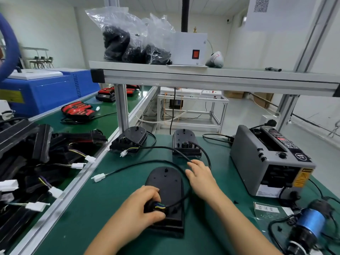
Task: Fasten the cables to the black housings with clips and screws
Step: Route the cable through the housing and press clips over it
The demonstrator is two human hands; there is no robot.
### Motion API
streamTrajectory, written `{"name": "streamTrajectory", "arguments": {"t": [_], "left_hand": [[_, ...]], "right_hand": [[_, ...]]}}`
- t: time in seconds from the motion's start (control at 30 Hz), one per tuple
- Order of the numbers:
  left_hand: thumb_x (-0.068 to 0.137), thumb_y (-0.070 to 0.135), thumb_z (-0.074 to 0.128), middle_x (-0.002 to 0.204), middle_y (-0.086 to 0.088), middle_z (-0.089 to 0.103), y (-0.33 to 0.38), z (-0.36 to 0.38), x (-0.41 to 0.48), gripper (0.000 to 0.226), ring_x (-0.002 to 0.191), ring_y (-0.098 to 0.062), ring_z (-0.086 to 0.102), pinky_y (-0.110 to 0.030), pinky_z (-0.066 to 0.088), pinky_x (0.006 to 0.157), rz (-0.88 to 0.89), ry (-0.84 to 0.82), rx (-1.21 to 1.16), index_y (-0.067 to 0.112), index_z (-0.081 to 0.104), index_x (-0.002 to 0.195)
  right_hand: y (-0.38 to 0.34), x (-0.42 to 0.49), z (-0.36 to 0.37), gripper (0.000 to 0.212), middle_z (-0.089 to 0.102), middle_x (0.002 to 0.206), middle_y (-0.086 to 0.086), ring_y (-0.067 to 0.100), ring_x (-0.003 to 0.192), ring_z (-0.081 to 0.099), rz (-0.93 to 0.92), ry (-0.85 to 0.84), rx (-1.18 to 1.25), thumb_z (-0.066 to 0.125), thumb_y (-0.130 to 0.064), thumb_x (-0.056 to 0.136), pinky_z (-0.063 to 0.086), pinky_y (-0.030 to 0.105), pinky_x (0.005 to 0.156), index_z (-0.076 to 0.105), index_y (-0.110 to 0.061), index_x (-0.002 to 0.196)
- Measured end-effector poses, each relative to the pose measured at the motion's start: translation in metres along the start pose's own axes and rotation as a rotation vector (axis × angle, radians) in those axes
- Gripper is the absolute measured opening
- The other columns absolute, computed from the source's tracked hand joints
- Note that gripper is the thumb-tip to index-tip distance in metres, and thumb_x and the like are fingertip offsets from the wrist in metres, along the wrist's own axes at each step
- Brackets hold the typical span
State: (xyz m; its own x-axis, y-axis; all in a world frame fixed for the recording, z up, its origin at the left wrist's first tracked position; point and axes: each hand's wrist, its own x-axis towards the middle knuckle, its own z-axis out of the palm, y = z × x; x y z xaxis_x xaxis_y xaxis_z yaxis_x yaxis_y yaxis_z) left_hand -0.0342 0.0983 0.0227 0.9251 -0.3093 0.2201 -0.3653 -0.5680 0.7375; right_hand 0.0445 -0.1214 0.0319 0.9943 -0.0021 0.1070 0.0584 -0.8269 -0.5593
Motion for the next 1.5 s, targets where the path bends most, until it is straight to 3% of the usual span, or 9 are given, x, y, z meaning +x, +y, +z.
{"name": "streamTrajectory", "arguments": {"t": [0.2, 0.3, 0.4, 0.53, 0.63, 0.97, 1.23, 1.37, 1.5], "left_hand": [[0.05, 0.064, 0.063, 0.117, 0.04, 0.02, 0.034, 0.034, -0.052, 0.039, 0.112, 0.023, 0.029, 0.003, 0.029, 0.08, -0.076, 0.057, -0.036, 0.045, 0.055, 0.084], [0.041, 0.069, 0.059, 0.118, 0.044, 0.012, 0.045, 0.045, -0.067, 0.057, 0.117, 0.025, 0.023, 0.005, 0.029, 0.079, -0.136, 0.088, -0.062, 0.052, 0.048, 0.094], [0.034, 0.066, 0.069, 0.13, 0.047, 0.009, 0.043, 0.042, -0.072, 0.09, 0.116, 0.028, 0.028, -0.007, 0.033, 0.093, -0.232, 0.121, -0.222, 0.059, 0.031, 0.115], [0.042, 0.075, 0.067, 0.125, 0.053, -0.004, 0.044, 0.039, -0.072, 0.109, 0.122, 0.019, 0.019, -0.017, 0.025, 0.107, -0.268, -0.004, -0.096, 0.06, 0.007, 0.131], [0.056, 0.066, 0.075, 0.125, 0.055, 0.0, 0.044, 0.041, -0.072, 0.106, 0.121, 0.016, 0.023, -0.014, 0.027, 0.103, -0.292, -0.017, -0.084, 0.054, 0.011, 0.14], [0.056, 0.064, 0.074, 0.133, 0.048, 0.007, 0.052, 0.054, -0.086, 0.103, 0.123, 0.014, 0.023, -0.022, 0.027, 0.107, -0.29, 0.039, -0.046, 0.052, 0.016, 0.14], [0.034, 0.073, 0.066, 0.125, 0.053, 0.022, 0.054, 0.057, -0.088, 0.1, 0.12, 0.013, 0.031, -0.025, 0.03, 0.106, -0.258, 0.086, -0.118, 0.06, 0.029, 0.126], [0.038, 0.069, 0.07, 0.126, 0.053, 0.022, 0.051, 0.059, -0.089, 0.094, 0.118, 0.022, 0.025, -0.026, 0.029, 0.106, -0.217, 0.082, -0.122, 0.063, 0.027, 0.121], [0.038, 0.069, 0.068, 0.129, 0.05, 0.021, 0.052, 0.06, -0.089, 0.093, 0.118, 0.025, 0.021, -0.03, 0.028, 0.109, -0.22, 0.087, -0.122, 0.063, 0.025, 0.12]], "right_hand": [[0.009, 0.0, 0.001, 0.042, 0.028, 0.154, -0.007, 0.021, 0.142, 0.018, 0.06, -0.237, 0.066, 0.03, -0.037, 0.101, 0.014, 0.033, 0.114, 0.051, -0.026, 0.135], [0.011, -0.018, -0.013, 0.039, 0.027, 0.155, -0.007, 0.01, 0.143, 0.019, 0.031, -0.257, 0.181, 0.035, -0.036, 0.101, 0.013, 0.021, 0.108, 0.056, -0.022, 0.13], [0.015, -0.054, -0.03, 0.036, 0.037, 0.148, -0.009, 0.006, 0.138, 0.028, -0.005, -0.206, 0.136, 0.042, -0.034, 0.099, 0.018, 0.017, 0.106, 0.055, -0.024, 0.13], [0.019, -0.128, -0.03, 0.041, 0.041, 0.143, -0.018, 0.002, 0.133, 0.032, -0.1, -0.18, -0.009, 0.043, -0.041, 0.096, 0.022, 0.016, 0.109, 0.045, -0.034, 0.136], [0.016, -0.159, -0.025, 0.045, 0.029, 0.149, -0.02, -0.005, 0.137, 0.019, -0.092, -0.143, 0.001, 0.037, -0.043, 0.099, 0.011, 0.008, 0.107, 0.033, -0.039, 0.143], [0.015, -0.174, -0.026, 0.043, 0.031, 0.151, -0.017, -0.002, 0.139, 0.021, -0.058, -0.096, 0.027, 0.034, -0.035, 0.1, 0.013, 0.015, 0.112, 0.036, -0.035, 0.143], [0.023, -0.175, -0.043, 0.04, 0.043, 0.142, -0.018, -0.003, 0.133, 0.029, -0.054, -0.058, 0.079, 0.044, -0.041, 0.097, 0.019, 0.014, 0.109, 0.047, -0.032, 0.136], [0.052, -0.169, -0.085, 0.023, 0.057, 0.113, -0.015, 0.005, 0.115, 0.044, 0.041, 0.087, -0.07, 0.052, -0.03, 0.093, 0.03, 0.014, 0.096, 0.063, -0.028, 0.114], [0.087, -0.15, -0.133, 0.021, 0.062, 0.104, -0.009, 0.016, 0.101, 0.05, 0.209, 0.246, -0.492, 0.049, -0.025, 0.091, 0.044, 0.034, 0.087, 0.068, -0.029, 0.099]]}}
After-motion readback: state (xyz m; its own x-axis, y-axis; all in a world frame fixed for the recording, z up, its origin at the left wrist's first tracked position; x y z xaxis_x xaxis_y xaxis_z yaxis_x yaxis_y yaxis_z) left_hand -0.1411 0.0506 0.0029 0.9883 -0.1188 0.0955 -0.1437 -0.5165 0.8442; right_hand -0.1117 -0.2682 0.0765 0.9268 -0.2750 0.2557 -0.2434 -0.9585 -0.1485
